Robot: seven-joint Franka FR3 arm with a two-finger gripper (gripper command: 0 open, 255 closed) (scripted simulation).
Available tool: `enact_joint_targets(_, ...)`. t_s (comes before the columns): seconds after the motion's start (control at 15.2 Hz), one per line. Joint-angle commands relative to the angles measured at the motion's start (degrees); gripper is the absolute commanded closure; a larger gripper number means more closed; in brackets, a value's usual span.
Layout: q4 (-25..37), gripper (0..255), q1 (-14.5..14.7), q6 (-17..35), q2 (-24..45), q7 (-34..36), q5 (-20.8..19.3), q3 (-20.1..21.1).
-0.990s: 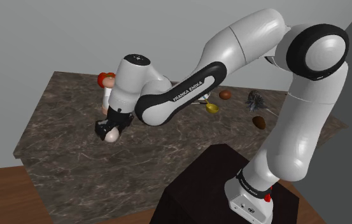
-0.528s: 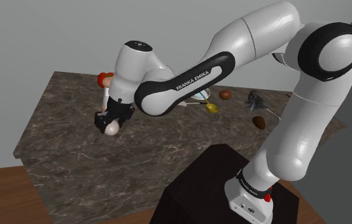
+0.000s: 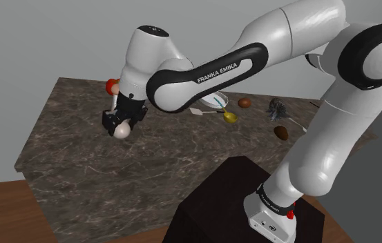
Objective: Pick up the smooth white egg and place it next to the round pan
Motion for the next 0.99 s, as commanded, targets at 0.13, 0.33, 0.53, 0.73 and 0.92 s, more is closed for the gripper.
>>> enact_joint_targets(0.13, 1.4, 255, -0.3, -2.8, -1.5, -1.1, 1.4, 0.2)
enact_joint_targets(0.33, 1.4, 255, -1.3, -3.8, -2.8, -3.3, 2.8, -0.1)
enact_joint_targets(0.53, -0.2, 255, -3.8, -3.4, -4.3, -8.6, 5.0, -1.7)
enact_joint_targets(0.73, -1.2, 255, -6.2, -3.3, -5.3, -13.9, 6.9, -3.4)
enact_joint_targets(0.92, -1.6, 255, -8.4, -3.4, -5.7, -18.9, 8.5, -5.2)
